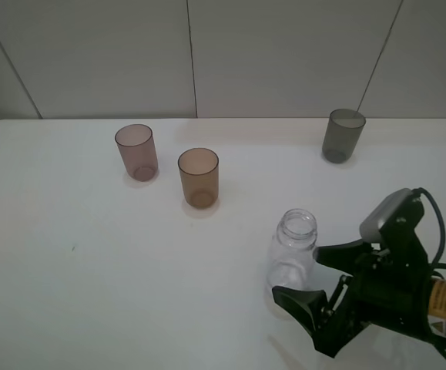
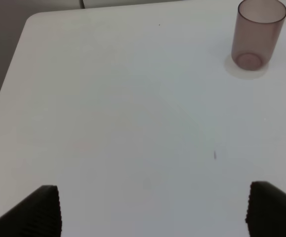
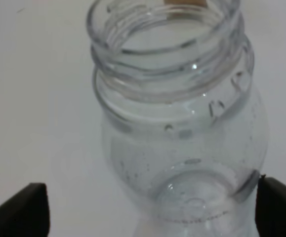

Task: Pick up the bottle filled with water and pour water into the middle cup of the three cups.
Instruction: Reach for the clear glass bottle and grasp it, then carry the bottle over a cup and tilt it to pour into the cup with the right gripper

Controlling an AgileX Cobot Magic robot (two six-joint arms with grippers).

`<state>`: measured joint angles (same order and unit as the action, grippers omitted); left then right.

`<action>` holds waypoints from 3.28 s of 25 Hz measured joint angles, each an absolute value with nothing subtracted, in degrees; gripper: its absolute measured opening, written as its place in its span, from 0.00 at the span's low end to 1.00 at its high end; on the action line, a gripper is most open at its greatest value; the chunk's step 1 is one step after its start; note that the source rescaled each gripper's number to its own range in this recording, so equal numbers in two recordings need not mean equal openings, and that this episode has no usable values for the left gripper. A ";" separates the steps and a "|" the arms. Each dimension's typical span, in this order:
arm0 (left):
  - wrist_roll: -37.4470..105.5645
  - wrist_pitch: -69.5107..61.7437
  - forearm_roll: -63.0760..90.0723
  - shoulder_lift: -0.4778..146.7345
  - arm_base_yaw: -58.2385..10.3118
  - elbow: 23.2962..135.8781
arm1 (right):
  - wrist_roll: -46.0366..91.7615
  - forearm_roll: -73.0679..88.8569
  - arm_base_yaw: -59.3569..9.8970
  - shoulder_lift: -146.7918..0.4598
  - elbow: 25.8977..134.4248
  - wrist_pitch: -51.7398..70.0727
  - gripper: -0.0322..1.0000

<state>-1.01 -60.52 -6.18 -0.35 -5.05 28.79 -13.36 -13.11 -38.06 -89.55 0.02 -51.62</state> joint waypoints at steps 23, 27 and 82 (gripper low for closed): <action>-1.01 -60.52 -6.18 -0.35 -5.05 28.79 | -6.88 -7.44 -38.06 -101.61 0.02 -66.19 0.99; -1.01 -60.52 -6.18 -0.35 -5.05 28.79 | -6.87 -7.44 -38.06 -101.83 0.13 -66.19 0.99; -1.01 -60.52 -6.18 -0.35 -5.05 28.79 | -6.66 -7.46 -38.06 -113.70 7.07 -69.32 0.03</action>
<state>-1.01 -60.52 -6.18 -0.35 -5.05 28.79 -6.66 -7.46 -38.06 -113.70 7.07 -69.32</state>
